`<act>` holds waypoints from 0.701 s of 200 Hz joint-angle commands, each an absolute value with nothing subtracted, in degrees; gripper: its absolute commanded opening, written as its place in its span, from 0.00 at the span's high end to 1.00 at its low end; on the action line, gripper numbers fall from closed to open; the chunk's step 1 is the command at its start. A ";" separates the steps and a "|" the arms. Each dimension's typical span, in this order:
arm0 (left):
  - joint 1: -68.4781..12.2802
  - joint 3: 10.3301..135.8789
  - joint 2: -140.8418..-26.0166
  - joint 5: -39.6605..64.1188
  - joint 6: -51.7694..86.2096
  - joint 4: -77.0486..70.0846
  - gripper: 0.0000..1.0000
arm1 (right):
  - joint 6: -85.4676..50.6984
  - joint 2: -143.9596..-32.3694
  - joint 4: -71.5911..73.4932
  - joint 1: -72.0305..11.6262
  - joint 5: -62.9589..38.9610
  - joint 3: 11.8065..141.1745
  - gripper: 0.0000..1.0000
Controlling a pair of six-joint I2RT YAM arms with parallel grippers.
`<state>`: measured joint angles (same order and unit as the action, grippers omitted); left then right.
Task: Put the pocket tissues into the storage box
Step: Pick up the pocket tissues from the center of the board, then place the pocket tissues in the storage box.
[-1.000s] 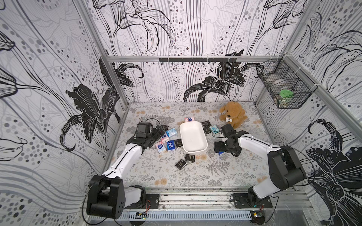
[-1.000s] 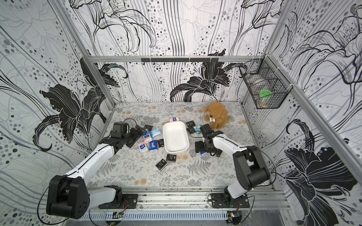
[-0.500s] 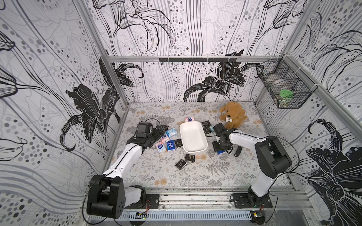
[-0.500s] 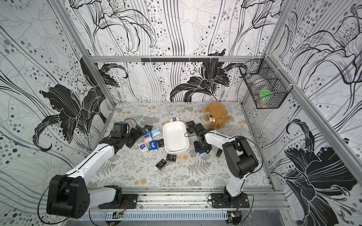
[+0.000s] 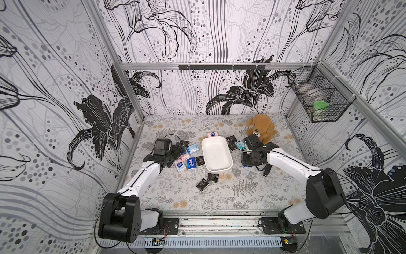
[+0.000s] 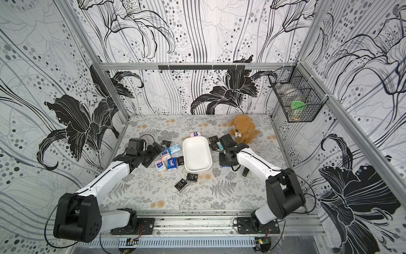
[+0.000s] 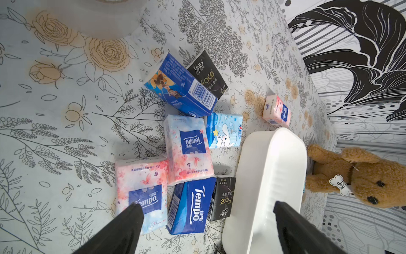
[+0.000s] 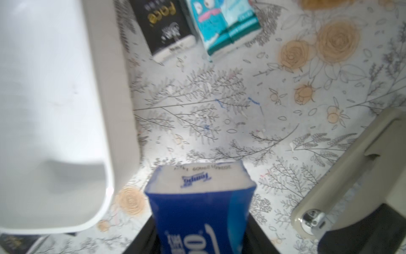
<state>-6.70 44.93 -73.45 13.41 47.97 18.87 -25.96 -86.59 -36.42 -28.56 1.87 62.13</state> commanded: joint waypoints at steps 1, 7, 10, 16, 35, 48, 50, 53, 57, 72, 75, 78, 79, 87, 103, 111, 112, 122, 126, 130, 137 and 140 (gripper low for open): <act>-6.74 43.30 -73.83 15.24 49.05 15.46 0.03 | -31.28 -87.35 -33.92 -32.16 -1.86 66.12 0.51; -6.73 42.96 -73.69 15.37 49.15 15.32 0.03 | -31.75 -88.25 -33.15 -33.52 -1.97 67.53 0.51; -6.72 42.84 -73.66 15.46 49.18 15.34 0.03 | -31.94 -88.77 -32.75 -34.09 -2.02 68.23 0.51; -6.73 42.61 -73.56 15.43 49.13 15.29 0.03 | -32.43 -89.95 -32.04 -35.36 -2.03 69.87 0.51; -6.68 41.70 -72.97 15.71 49.08 15.29 0.03 | -33.41 -94.64 -29.69 -38.63 -2.09 75.24 0.51; -6.66 41.27 -72.58 15.62 48.82 15.52 0.03 | -33.67 -99.25 -28.58 -40.07 -1.85 79.28 0.51; -6.74 41.17 -72.48 15.59 48.79 15.59 0.03 | -33.73 -99.89 -28.57 -40.23 -1.85 79.98 0.51; -6.72 41.06 -72.44 15.59 48.73 15.68 0.03 | -33.64 -100.94 -28.49 -40.45 -1.85 80.97 0.51; -6.76 40.98 -72.24 15.56 48.66 15.84 0.03 | -33.58 -102.28 -28.48 -40.72 -1.74 82.35 0.50; -6.69 40.75 -71.71 15.23 48.00 16.55 0.03 | -33.38 -107.36 -29.26 -41.13 -1.31 87.04 0.50; -6.70 40.78 -71.52 15.19 47.82 16.74 0.03 | -33.33 -108.39 -29.49 -41.21 -1.41 88.11 0.50; -6.68 40.78 -71.49 15.05 47.70 16.89 0.03 | -33.20 -109.23 -29.53 -41.22 -1.41 89.01 0.50; -6.68 40.78 -71.47 15.00 47.63 17.01 0.03 | -33.17 -109.55 -29.57 -41.22 -1.41 89.15 0.50; -6.73 40.74 -71.08 14.67 47.15 17.50 0.03 | -32.86 -111.81 -29.83 -41.37 -1.41 91.41 0.49; -6.69 40.72 -70.51 14.12 46.26 18.51 0.03 | -32.39 -115.97 -31.07 -41.40 -0.94 95.64 0.49; -6.66 40.63 -70.32 13.81 45.93 18.87 0.03 | -32.47 -117.80 -31.95 -41.44 -0.16 97.66 0.49; -6.67 40.62 -70.32 13.76 45.99 18.93 0.03 | -32.45 -118.01 -32.02 -41.42 -0.08 97.87 0.49; -6.69 40.52 -69.90 13.53 45.62 19.16 0.03 | -32.30 -120.05 -32.75 -41.44 0.73 99.92 0.48; -6.64 40.47 -69.79 13.51 45.54 19.31 0.03 | -32.24 -120.80 -32.92 -41.40 0.87 100.52 0.48; -6.68 40.43 -69.70 13.48 45.54 19.40 0.03 | -32.25 -121.59 -33.04 -41.40 0.93 101.21 0.47; -6.69 40.34 -69.40 13.53 45.53 19.51 0.03 | -32.06 -122.78 -33.11 -41.40 0.86 102.37 0.47; -6.68 40.27 -69.35 13.50 45.41 19.54 0.03 | -32.03 -123.32 -33.13 -41.40 0.80 102.90 0.47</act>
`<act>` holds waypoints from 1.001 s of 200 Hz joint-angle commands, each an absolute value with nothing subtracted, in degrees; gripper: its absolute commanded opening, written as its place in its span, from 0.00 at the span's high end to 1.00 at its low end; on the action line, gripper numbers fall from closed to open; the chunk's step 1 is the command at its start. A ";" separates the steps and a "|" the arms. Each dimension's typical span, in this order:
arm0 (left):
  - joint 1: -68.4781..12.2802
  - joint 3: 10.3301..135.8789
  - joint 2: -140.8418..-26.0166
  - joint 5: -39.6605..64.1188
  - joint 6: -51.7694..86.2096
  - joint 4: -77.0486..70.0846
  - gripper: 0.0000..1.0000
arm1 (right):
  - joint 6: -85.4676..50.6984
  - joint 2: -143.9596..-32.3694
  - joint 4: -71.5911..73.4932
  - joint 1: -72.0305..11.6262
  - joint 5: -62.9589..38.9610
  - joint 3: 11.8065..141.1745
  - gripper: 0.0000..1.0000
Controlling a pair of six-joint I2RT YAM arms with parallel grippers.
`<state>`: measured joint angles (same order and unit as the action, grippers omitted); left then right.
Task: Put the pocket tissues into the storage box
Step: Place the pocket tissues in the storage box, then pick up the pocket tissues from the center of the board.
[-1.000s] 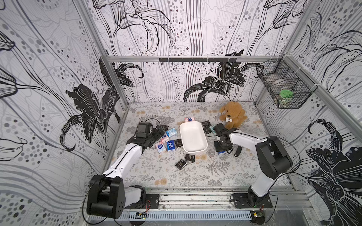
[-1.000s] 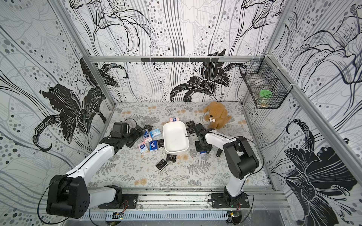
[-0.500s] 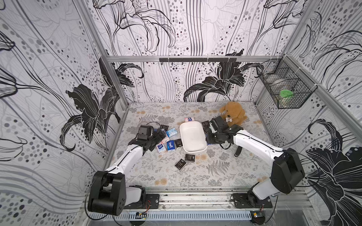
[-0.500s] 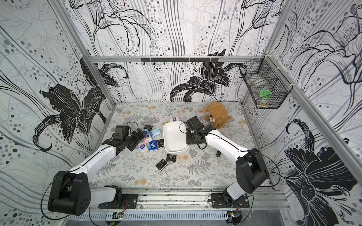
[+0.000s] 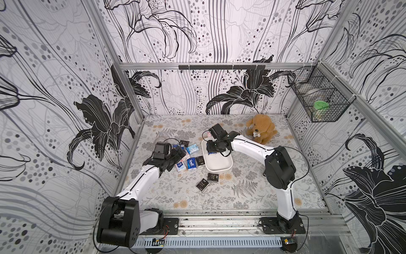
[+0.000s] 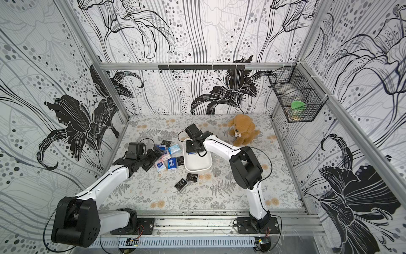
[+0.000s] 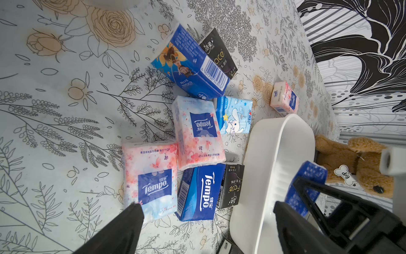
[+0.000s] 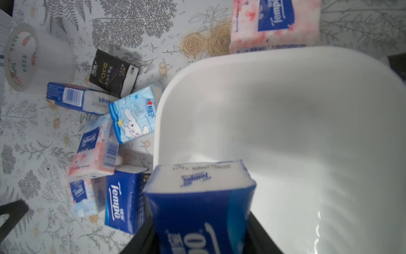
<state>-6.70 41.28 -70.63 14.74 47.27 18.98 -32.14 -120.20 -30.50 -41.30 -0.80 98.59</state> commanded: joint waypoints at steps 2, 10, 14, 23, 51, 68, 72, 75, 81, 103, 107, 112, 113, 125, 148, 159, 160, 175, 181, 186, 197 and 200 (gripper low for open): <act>-6.72 40.26 -69.35 13.53 45.37 19.52 0.03 | -32.02 -123.66 -33.22 -41.40 0.68 103.11 0.47; -6.73 40.25 -69.19 13.60 45.28 19.73 0.03 | -31.99 -125.04 -33.67 -41.40 0.54 104.54 0.46; -6.73 40.35 -69.11 13.56 45.22 19.77 0.03 | -31.99 -125.69 -33.89 -41.40 0.57 105.36 0.46; -6.70 40.53 -68.93 13.58 45.14 20.10 0.03 | -32.14 -126.95 -34.48 -41.40 0.75 106.61 0.46; -6.68 40.71 -68.48 13.45 44.70 20.78 0.03 | -32.51 -129.39 -34.81 -41.40 0.99 108.74 0.43; -6.68 40.78 -68.44 13.45 44.56 21.02 0.03 | -32.19 -130.21 -34.74 -41.40 0.40 109.91 0.34; -6.73 40.93 -68.39 13.45 44.56 21.08 0.03 | -32.09 -130.09 -34.53 -41.40 0.28 109.95 0.32; -6.76 40.90 -68.41 13.44 44.51 21.09 0.03 | -31.99 -129.99 -34.28 -41.40 0.10 109.97 0.31; -6.67 40.95 -68.39 13.37 44.48 21.18 0.03 | -31.91 -129.55 -33.74 -41.40 0.00 109.76 0.29; -6.72 41.09 -68.50 13.44 44.55 21.33 0.03 | -31.48 -126.99 -33.05 -41.40 1.49 108.31 0.27; -6.68 41.06 -68.53 13.49 44.65 21.32 0.03 | -31.27 -126.24 -33.13 -41.40 1.84 107.99 0.27; -6.67 41.05 -68.53 13.52 44.66 21.31 0.03 | -31.04 -125.42 -33.17 -41.40 2.36 107.56 0.27; -6.72 41.05 -68.54 13.48 44.66 21.29 0.03 | -30.99 -125.24 -33.20 -41.40 2.46 107.44 0.27; -6.68 41.10 -68.53 13.84 44.69 21.11 0.03 | -30.22 -122.85 -33.22 -41.31 3.77 105.69 0.27; -6.77 41.30 -69.08 15.21 44.98 20.35 0.03 | -28.72 -117.77 -33.18 -41.01 5.96 101.70 0.26; -6.74 41.55 -69.58 15.79 45.17 19.93 0.03 | -27.95 -115.55 -33.35 -40.50 6.39 99.73 0.26; -6.75 41.56 -69.59 15.80 45.30 19.89 0.03 | -27.91 -115.30 -33.38 -40.42 6.40 99.52 0.26; -6.91 42.07 -70.20 16.42 45.43 19.56 0.03 | -26.77 -112.75 -34.52 -39.30 6.63 97.29 0.26; -7.10 42.33 -70.48 16.44 45.57 19.53 0.03 | -26.21 -111.85 -35.14 -38.60 6.88 96.50 0.26; -7.27 42.60 -70.74 16.58 45.53 19.44 0.03 | -25.74 -111.11 -35.60 -38.08 7.06 95.71 0.26; -7.60 43.15 -71.28 16.54 45.57 19.42 0.03 | -24.65 -109.32 -35.99 -36.86 7.44 93.38 0.26; -7.71 43.32 -71.44 16.51 45.63 19.42 0.03 | -24.34 -108.83 -36.10 -36.42 7.51 92.58 0.26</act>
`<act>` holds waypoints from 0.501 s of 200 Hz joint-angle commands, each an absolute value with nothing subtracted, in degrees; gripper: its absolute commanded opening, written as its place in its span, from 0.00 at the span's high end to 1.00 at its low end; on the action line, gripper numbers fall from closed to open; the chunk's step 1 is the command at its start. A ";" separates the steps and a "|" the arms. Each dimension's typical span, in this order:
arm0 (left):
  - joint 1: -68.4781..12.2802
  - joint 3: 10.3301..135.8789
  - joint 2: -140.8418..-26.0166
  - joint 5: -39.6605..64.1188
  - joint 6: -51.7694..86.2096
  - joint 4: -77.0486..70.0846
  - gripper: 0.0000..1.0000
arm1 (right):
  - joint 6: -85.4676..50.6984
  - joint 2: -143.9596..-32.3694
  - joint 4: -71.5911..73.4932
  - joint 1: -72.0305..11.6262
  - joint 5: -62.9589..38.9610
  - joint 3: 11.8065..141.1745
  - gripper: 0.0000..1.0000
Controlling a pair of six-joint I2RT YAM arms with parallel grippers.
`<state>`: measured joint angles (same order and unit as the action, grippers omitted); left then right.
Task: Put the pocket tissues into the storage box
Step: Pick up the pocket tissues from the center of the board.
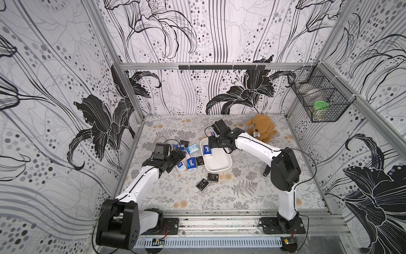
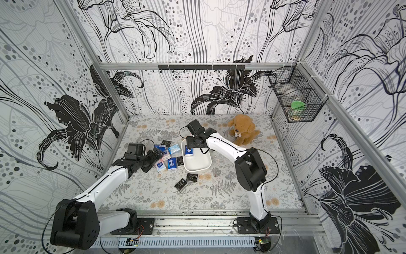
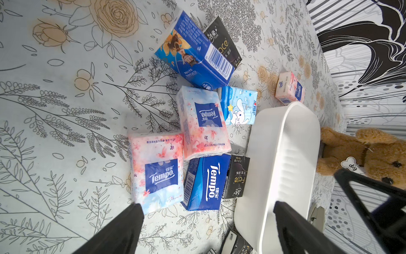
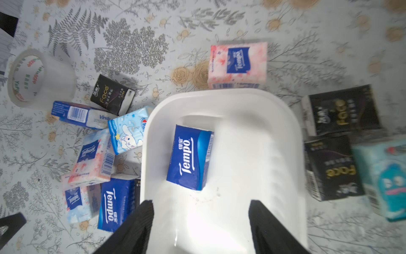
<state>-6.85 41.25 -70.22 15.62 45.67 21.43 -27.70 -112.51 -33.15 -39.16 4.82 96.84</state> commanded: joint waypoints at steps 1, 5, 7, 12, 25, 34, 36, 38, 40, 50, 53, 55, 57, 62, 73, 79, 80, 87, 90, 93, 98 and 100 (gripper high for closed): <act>-7.76 43.37 -71.45 16.48 45.58 19.42 0.03 | -24.25 -108.64 -36.11 -36.32 7.53 92.34 0.26; -7.82 43.48 -71.67 16.44 45.62 19.42 0.03 | -23.93 -108.00 -36.01 -35.70 7.43 91.48 0.26; -7.93 43.54 -71.77 16.44 45.68 19.42 0.03 | -23.78 -107.62 -36.01 -35.42 7.46 90.92 0.26; -8.09 43.71 -72.00 16.28 45.78 19.35 0.03 | -23.31 -106.84 -36.01 -34.62 7.47 89.80 0.26; -8.52 44.09 -72.55 16.34 46.14 19.08 0.03 | -21.91 -104.87 -35.95 -32.37 7.56 86.89 0.25; -8.94 44.35 -73.07 16.34 46.36 18.88 0.03 | -21.03 -103.98 -35.94 -30.55 7.32 85.08 0.25; -9.03 44.44 -73.16 16.32 46.40 18.80 0.03 | -20.81 -103.80 -35.95 -30.25 7.21 84.70 0.25; -9.18 44.53 -73.26 16.34 46.45 18.74 0.03 | -20.65 -103.73 -36.01 -29.73 7.21 84.35 0.25; -9.39 44.64 -73.40 16.30 46.46 18.68 0.03 | -20.35 -103.58 -36.03 -29.34 7.21 84.08 0.25; -10.36 45.31 -73.94 16.05 46.37 18.72 0.03 | -19.00 -103.45 -36.20 -27.51 7.20 82.74 0.25; -10.68 45.53 -74.14 15.94 46.36 18.81 0.03 | -18.49 -103.51 -36.28 -27.09 7.21 82.52 0.25; -10.87 45.70 -74.30 15.76 46.31 18.90 0.03 | -18.07 -103.57 -36.29 -26.79 7.21 82.35 0.24; -11.07 45.88 -74.39 15.70 46.32 18.96 0.03 | -17.77 -103.61 -36.30 -26.56 7.25 82.18 0.24; -11.61 46.23 -74.84 15.52 46.24 19.06 0.03 | -16.75 -103.81 -36.30 -26.02 7.41 81.80 0.24; -12.54 47.11 -75.55 15.25 46.30 19.37 0.03 | -14.56 -104.55 -35.91 -25.17 7.80 81.18 0.22; -12.94 47.54 -75.96 15.21 46.23 19.57 0.03 | -13.41 -105.06 -35.63 -24.69 7.89 80.94 0.20; -13.02 47.59 -76.04 15.21 46.23 19.59 0.03 | -13.34 -105.13 -35.57 -24.60 7.90 80.90 0.20; -13.50 48.09 -76.45 15.18 46.29 19.86 0.03 | -12.21 -105.70 -35.27 -23.99 7.84 80.86 0.18; -13.64 48.30 -76.58 15.14 46.31 19.86 0.03 | -11.71 -105.89 -35.17 -23.81 7.70 80.86 0.17; -13.75 48.51 -76.77 15.12 46.32 19.94 0.03 | -11.33 -106.20 -35.02 -23.55 7.52 80.87 0.17; -13.98 48.88 -76.88 15.03 46.24 20.10 0.03 | -10.57 -106.61 -34.72 -23.12 7.24 80.99 0.15; -14.04 49.00 -76.99 15.03 46.23 20.16 0.03 | -10.31 -106.76 -34.56 -22.94 7.17 81.04 0.15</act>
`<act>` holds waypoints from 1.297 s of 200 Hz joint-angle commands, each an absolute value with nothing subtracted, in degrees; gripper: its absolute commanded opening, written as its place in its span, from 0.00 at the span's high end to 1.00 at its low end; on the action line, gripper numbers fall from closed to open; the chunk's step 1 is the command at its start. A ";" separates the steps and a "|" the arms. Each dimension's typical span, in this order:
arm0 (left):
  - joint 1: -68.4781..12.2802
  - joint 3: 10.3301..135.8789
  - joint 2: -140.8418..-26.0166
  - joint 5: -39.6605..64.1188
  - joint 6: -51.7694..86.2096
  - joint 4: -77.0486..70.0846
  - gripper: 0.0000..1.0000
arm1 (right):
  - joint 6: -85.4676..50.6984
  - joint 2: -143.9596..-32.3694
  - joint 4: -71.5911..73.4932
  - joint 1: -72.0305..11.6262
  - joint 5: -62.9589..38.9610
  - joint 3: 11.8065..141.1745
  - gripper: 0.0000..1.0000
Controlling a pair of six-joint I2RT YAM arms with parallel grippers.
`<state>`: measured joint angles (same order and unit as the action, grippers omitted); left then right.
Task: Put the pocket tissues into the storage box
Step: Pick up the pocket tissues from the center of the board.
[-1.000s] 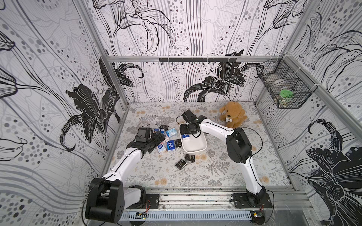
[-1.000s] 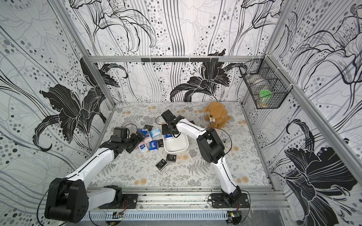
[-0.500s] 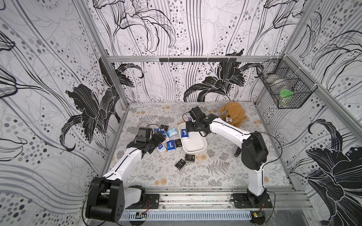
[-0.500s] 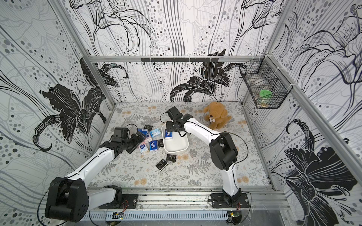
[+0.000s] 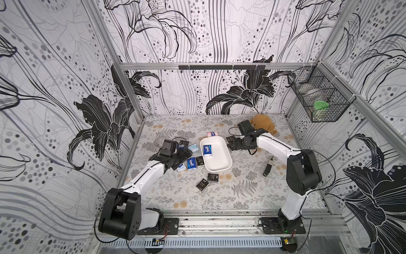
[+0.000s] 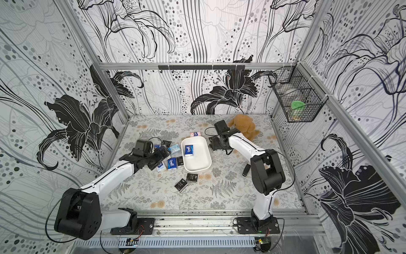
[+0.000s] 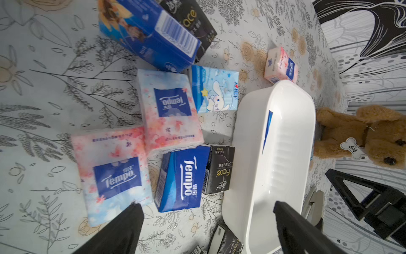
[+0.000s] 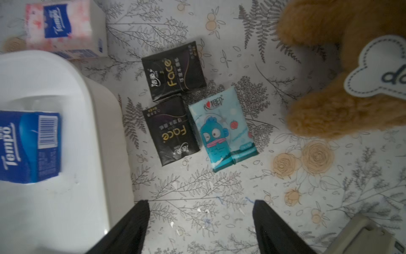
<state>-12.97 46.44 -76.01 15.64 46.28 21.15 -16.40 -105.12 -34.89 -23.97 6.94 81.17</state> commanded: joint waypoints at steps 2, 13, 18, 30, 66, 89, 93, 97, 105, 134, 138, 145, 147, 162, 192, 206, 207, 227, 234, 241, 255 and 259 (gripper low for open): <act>-14.12 49.03 -77.01 15.03 46.25 20.20 0.03 | -10.03 -106.85 -34.44 -22.76 7.09 81.08 0.14; -14.32 49.54 -77.08 14.85 46.28 20.39 0.03 | -9.08 -107.84 -33.86 -21.53 6.11 81.64 0.13; -14.44 49.60 -77.13 14.85 46.31 20.47 0.03 | -8.66 -108.44 -33.84 -20.90 5.43 82.21 0.14; -14.42 49.75 -77.10 14.85 46.32 20.57 0.03 | -7.26 -110.14 -33.76 -20.04 4.03 83.66 0.13; -14.43 49.58 -76.80 14.85 46.21 21.09 0.03 | -3.31 -115.62 -34.19 -19.69 2.94 88.95 0.13; -14.48 48.98 -75.91 14.60 45.88 21.60 0.03 | -2.82 -118.92 -35.08 -18.94 2.27 92.05 0.13; -14.49 48.79 -75.74 14.44 45.85 21.69 0.03 | -2.69 -119.45 -35.28 -18.98 1.93 92.53 0.13; -14.47 48.70 -75.61 14.34 45.78 21.75 0.03 | -2.62 -119.95 -35.50 -18.98 1.73 93.03 0.13; -14.48 48.44 -75.37 14.20 45.53 21.84 0.03 | -2.55 -120.86 -35.71 -18.92 1.58 93.86 0.14; -14.44 48.07 -75.15 13.89 45.18 22.46 0.03 | -2.55 -122.37 -36.13 -18.89 3.13 94.49 0.20; -14.42 48.01 -75.15 13.89 45.13 22.48 0.03 | -2.60 -122.40 -35.96 -18.82 3.23 94.48 0.21; -14.46 48.05 -75.10 13.84 45.11 22.43 0.03 | -2.57 -122.42 -35.86 -18.64 3.24 94.55 0.23; -14.45 48.07 -75.07 13.81 45.09 22.42 0.03 | -2.62 -122.43 -35.86 -18.57 3.25 94.54 0.24; -14.41 48.06 -75.08 13.75 45.01 22.43 0.03 | -2.81 -122.58 -35.86 -18.13 3.14 94.31 0.30; -14.41 48.04 -75.24 13.76 45.20 22.32 0.03 | -3.00 -123.05 -35.77 -17.67 2.47 93.26 0.42; -14.47 48.08 -75.16 13.79 45.21 22.32 0.03 | -3.33 -122.80 -35.27 -17.58 2.04 92.40 0.49; -14.48 48.03 -75.16 13.79 45.24 22.32 0.03 | -3.33 -122.79 -35.21 -17.58 1.98 92.39 0.49; -14.42 47.99 -75.10 13.79 45.27 22.24 0.03 | -3.84 -122.65 -34.75 -17.45 1.76 91.59 0.47; -14.42 47.99 -74.99 13.75 45.26 22.24 0.03 | -3.89 -122.71 -34.71 -17.49 1.76 91.50 0.45; -14.42 47.94 -75.06 13.75 45.31 22.24 0.03 | -3.89 -122.83 -34.81 -17.48 1.76 91.41 0.42; -14.44 47.99 -75.10 13.88 45.33 22.24 0.03 | -3.87 -122.79 -34.78 -17.49 1.93 91.21 0.36; -14.45 47.99 -75.06 13.81 45.38 22.24 0.03 | -3.94 -122.81 -34.76 -17.49 1.86 91.18 0.35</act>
<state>-14.22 48.38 -76.12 14.76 46.19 22.79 -3.77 -121.91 -33.93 -17.65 2.57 92.44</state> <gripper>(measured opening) 0.974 0.617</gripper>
